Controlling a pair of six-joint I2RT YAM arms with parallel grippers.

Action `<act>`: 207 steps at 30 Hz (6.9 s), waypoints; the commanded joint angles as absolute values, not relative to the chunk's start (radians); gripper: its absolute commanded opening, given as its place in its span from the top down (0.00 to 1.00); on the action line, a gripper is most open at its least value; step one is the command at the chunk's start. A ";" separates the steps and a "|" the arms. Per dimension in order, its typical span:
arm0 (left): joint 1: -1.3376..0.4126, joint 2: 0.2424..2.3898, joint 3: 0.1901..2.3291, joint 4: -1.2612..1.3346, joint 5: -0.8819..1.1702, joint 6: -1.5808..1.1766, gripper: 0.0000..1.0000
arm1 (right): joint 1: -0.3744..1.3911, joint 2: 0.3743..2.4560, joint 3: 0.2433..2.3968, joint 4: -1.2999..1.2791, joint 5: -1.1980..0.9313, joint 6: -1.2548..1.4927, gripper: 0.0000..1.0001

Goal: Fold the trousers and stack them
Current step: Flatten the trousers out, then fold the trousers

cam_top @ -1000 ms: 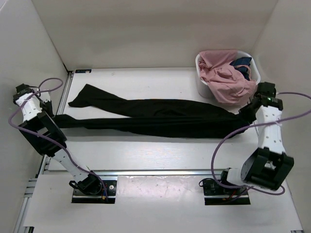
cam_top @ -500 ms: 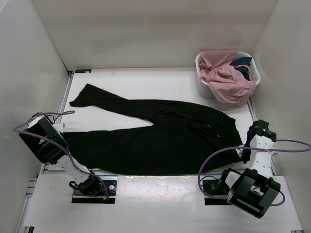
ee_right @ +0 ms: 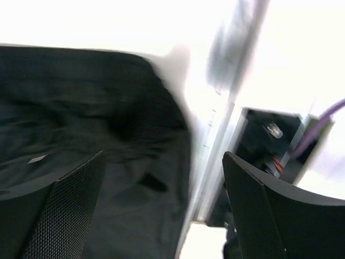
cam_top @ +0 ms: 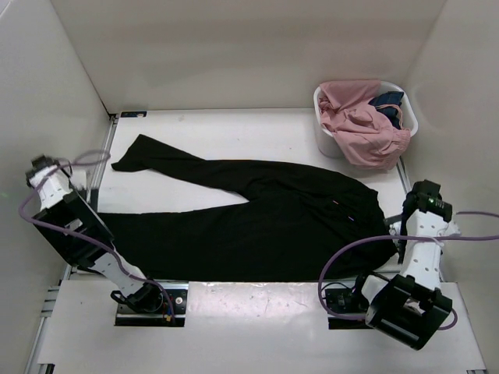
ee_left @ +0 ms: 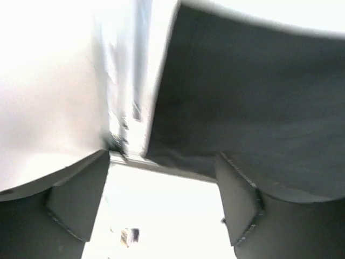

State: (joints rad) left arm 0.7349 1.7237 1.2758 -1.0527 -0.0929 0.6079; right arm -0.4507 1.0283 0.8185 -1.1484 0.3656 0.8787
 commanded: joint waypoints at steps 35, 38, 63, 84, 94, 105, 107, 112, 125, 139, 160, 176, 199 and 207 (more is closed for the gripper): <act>0.264 2.056 1.490 -0.834 0.043 0.538 0.85 | -0.195 1.675 0.991 -0.787 0.254 0.871 1.00; 0.276 1.921 1.373 -0.848 0.023 0.564 0.56 | -0.222 1.585 0.944 -0.808 0.295 0.839 1.00; 0.486 2.151 1.732 -1.074 0.276 0.298 0.16 | -0.232 1.888 1.206 -0.706 0.265 0.825 0.28; 0.518 2.008 1.996 -1.089 0.130 0.455 0.86 | -0.232 1.593 1.319 -0.830 0.350 0.578 1.00; 0.518 1.844 1.630 -1.078 0.032 0.531 0.72 | -0.232 1.425 1.195 -0.811 0.264 0.520 1.00; 0.615 1.810 1.426 -1.187 0.046 0.627 0.39 | -0.232 1.358 1.060 -0.772 0.199 0.511 1.00; 0.615 1.830 1.449 -1.187 0.064 0.618 0.29 | -0.232 1.348 1.060 -0.761 0.173 0.511 1.00; 0.604 1.937 1.592 -1.164 0.124 0.526 0.26 | -0.232 1.359 1.069 -0.752 0.153 0.511 1.00; 0.453 2.262 2.023 -1.068 0.177 0.373 0.10 | -0.232 1.411 1.071 -0.781 0.184 0.491 1.00; 0.413 2.434 2.034 -1.109 0.261 0.416 0.86 | -0.232 1.470 1.185 -0.793 0.238 0.482 1.00; 0.365 2.301 2.215 -1.089 0.152 0.379 0.65 | -0.232 1.454 1.198 -0.730 0.143 0.480 1.00; 0.408 2.244 1.767 -1.043 0.028 0.394 0.06 | -0.232 1.467 1.195 -0.721 0.115 0.480 1.00; 0.395 2.188 1.944 -0.923 0.055 0.304 0.00 | -0.232 1.496 1.206 -0.749 0.124 0.480 1.00; 0.492 2.118 1.784 -0.946 0.121 0.304 0.00 | -0.232 1.496 1.177 -0.729 0.115 0.480 1.00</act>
